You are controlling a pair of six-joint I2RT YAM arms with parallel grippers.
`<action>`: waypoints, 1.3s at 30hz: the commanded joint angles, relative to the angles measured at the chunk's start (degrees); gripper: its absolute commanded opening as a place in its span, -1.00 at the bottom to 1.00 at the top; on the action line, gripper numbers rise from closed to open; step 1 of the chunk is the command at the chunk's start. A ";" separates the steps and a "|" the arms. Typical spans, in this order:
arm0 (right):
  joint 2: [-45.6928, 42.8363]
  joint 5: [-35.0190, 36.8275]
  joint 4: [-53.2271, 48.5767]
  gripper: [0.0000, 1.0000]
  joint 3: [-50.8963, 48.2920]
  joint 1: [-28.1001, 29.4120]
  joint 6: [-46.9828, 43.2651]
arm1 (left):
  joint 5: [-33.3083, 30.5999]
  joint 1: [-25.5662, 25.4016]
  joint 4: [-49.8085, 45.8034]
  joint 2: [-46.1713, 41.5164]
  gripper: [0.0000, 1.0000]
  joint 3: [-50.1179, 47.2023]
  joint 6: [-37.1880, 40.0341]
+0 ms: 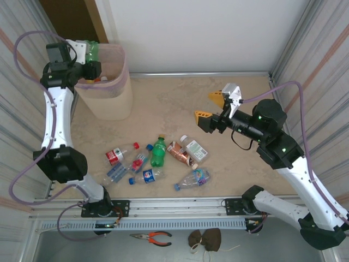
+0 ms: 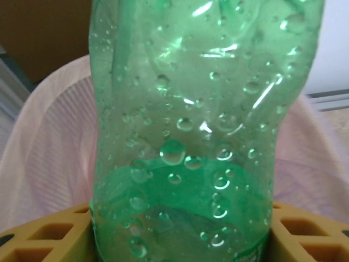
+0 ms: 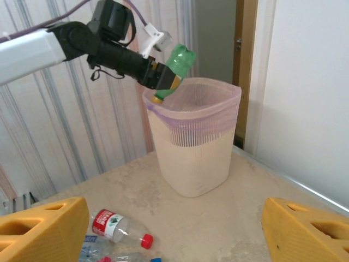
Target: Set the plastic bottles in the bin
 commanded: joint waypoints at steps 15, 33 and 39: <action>-0.13 -0.66 1.63 0.62 -3.31 0.29 1.69 | -4.67 3.25 -1.21 9.90 0.19 0.06 -0.74; -0.80 0.93 -1.41 0.61 -2.24 0.21 2.28 | 1.80 3.26 -2.84 4.96 0.51 6.86 -4.40; 1.09 2.44 -8.42 0.60 -1.23 0.26 2.71 | 9.67 3.17 -2.58 0.07 0.47 6.34 -7.05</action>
